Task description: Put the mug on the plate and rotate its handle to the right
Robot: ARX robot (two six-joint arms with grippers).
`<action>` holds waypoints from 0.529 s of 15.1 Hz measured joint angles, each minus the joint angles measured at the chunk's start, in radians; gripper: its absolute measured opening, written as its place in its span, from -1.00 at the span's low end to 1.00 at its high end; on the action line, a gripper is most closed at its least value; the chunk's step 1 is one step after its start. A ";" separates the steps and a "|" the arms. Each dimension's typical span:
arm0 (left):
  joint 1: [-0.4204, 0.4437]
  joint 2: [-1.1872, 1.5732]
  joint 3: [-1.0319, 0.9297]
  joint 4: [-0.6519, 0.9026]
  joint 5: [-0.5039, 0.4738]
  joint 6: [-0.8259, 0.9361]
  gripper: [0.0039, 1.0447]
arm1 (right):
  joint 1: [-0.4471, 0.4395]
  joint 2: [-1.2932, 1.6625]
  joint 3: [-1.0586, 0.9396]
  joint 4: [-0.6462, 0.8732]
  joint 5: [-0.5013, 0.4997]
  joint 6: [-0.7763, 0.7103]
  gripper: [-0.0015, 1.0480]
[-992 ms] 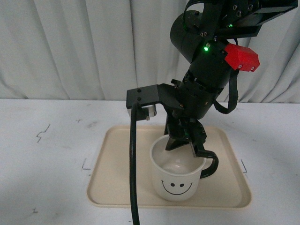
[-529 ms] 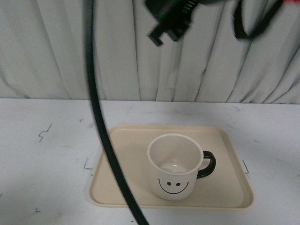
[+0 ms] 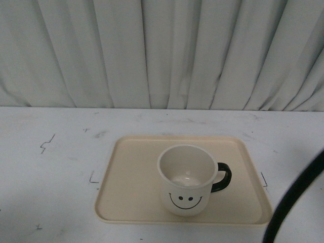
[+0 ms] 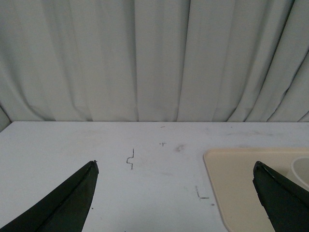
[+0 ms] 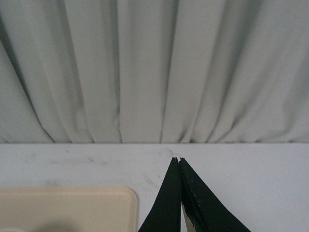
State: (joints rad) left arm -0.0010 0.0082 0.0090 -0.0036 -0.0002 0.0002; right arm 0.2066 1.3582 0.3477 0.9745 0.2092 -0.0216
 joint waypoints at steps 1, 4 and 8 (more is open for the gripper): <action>0.000 0.000 0.000 0.000 0.000 0.000 0.88 | -0.027 -0.053 -0.048 -0.001 -0.017 0.004 -0.96; 0.000 0.000 0.000 0.000 0.000 0.000 0.88 | -0.065 -0.194 -0.137 -0.021 -0.071 0.006 -0.96; 0.000 0.000 0.000 0.000 0.000 0.000 0.88 | -0.117 -0.357 -0.245 -0.063 -0.119 0.007 -0.96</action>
State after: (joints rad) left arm -0.0010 0.0078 0.0090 -0.0036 -0.0002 0.0002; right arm 0.0891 1.0008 0.1032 0.9119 0.0902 -0.0147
